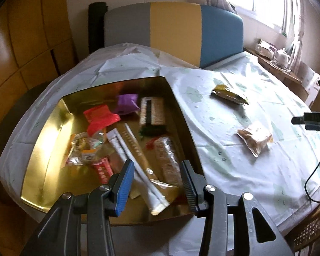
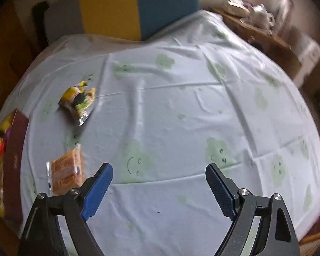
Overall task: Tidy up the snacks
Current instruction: 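Move both grippers away from the tray toward the remaining snacks, then grasp the clear cake bag with the left gripper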
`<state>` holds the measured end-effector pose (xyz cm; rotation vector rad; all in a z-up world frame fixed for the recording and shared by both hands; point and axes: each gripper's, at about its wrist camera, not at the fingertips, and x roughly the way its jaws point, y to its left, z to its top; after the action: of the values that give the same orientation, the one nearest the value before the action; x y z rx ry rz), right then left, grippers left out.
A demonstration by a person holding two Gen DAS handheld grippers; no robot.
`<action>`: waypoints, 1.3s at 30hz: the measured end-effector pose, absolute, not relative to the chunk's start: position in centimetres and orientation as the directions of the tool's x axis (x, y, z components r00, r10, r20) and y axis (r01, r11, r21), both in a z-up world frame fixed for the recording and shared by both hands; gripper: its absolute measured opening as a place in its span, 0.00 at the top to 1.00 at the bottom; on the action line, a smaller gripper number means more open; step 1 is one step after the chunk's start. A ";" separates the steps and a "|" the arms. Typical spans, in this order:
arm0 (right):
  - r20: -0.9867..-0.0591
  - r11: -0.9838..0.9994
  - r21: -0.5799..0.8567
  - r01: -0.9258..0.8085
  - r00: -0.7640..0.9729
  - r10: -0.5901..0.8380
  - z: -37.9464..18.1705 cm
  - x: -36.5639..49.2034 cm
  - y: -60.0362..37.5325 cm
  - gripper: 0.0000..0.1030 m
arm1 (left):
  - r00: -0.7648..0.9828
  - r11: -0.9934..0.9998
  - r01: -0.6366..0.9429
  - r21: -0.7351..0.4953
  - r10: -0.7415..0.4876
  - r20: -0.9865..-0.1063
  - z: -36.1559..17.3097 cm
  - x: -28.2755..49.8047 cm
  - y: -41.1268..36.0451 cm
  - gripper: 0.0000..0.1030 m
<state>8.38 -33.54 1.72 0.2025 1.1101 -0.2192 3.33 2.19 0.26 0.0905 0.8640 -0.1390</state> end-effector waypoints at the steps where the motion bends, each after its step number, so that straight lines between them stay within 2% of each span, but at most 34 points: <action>1: -0.902 0.956 0.062 0.286 0.426 -0.069 1.6 8.5 -33.7 0.13 | 0.639 0.986 0.164 0.025 -0.087 -0.764 0.3 3.3 1.9 0.56; 20: -0.898 0.949 0.081 0.306 0.434 -0.064 1.9 8.1 -34.2 0.13 | 0.591 0.945 0.326 0.035 -0.175 -0.787 -0.3 2.4 -4.1 0.56; 29: -0.895 0.949 0.085 0.304 0.442 -0.061 2.2 8.0 -34.2 0.13 | 0.540 0.890 0.454 0.041 -0.238 -0.807 -0.7 2.1 -9.1 0.56; 33: -0.891 0.947 0.089 0.308 0.450 -0.062 2.4 7.9 -34.3 0.13 | 0.468 0.880 0.475 -0.023 -0.275 -0.839 -1.7 3.7 -11.1 0.56; 37: -0.889 0.947 0.096 0.307 0.455 -0.058 2.5 7.9 -34.4 0.13 | 0.426 0.863 0.504 -0.020 -0.268 -0.864 -2.6 4.8 -13.0 0.55; 38: -0.888 0.946 0.097 0.309 0.457 -0.059 2.6 7.8 -34.4 0.13 | 0.413 0.859 0.511 -0.024 -0.270 -0.870 -2.8 5.0 -13.4 0.55; 39: -0.886 0.946 0.098 0.310 0.461 -0.059 2.7 7.8 -34.5 0.13 | 0.416 0.842 0.539 0.002 -0.265 -0.870 -2.8 5.0 -14.0 0.45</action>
<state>7.76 -34.47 2.69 0.2610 1.0711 -0.2306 5.03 -13.99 -2.82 0.3012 1.0250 -0.5139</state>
